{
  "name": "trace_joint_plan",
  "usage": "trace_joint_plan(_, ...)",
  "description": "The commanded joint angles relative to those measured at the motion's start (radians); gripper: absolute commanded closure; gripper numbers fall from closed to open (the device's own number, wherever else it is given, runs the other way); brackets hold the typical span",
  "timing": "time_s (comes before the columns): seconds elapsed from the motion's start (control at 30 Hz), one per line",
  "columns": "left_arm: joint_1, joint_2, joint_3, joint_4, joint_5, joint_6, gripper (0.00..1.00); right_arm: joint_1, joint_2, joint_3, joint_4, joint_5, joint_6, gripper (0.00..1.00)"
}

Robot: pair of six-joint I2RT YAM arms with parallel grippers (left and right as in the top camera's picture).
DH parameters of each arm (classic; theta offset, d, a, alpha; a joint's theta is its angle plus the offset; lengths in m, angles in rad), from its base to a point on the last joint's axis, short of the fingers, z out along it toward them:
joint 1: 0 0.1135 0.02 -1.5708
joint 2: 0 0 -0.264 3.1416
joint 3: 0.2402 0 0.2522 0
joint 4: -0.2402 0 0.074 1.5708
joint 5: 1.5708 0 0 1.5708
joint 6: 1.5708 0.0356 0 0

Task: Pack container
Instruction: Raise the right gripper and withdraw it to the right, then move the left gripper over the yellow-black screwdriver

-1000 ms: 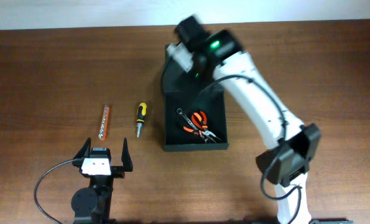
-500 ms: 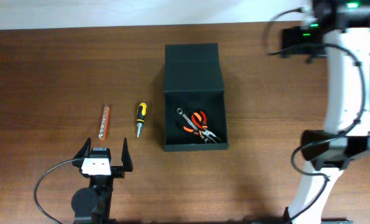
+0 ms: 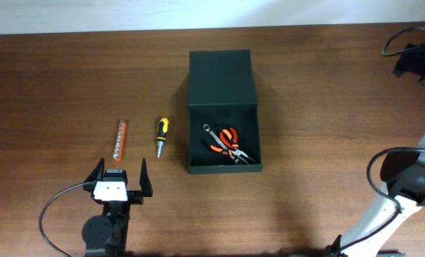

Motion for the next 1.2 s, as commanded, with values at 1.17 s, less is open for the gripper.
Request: trace_joint_plan(1.17,0.004,0.793,1.156,-0.907,0.091,0.01,0.01,-0.011,-0.006,-0.253,0.101,-0.003,0.011,0.01)
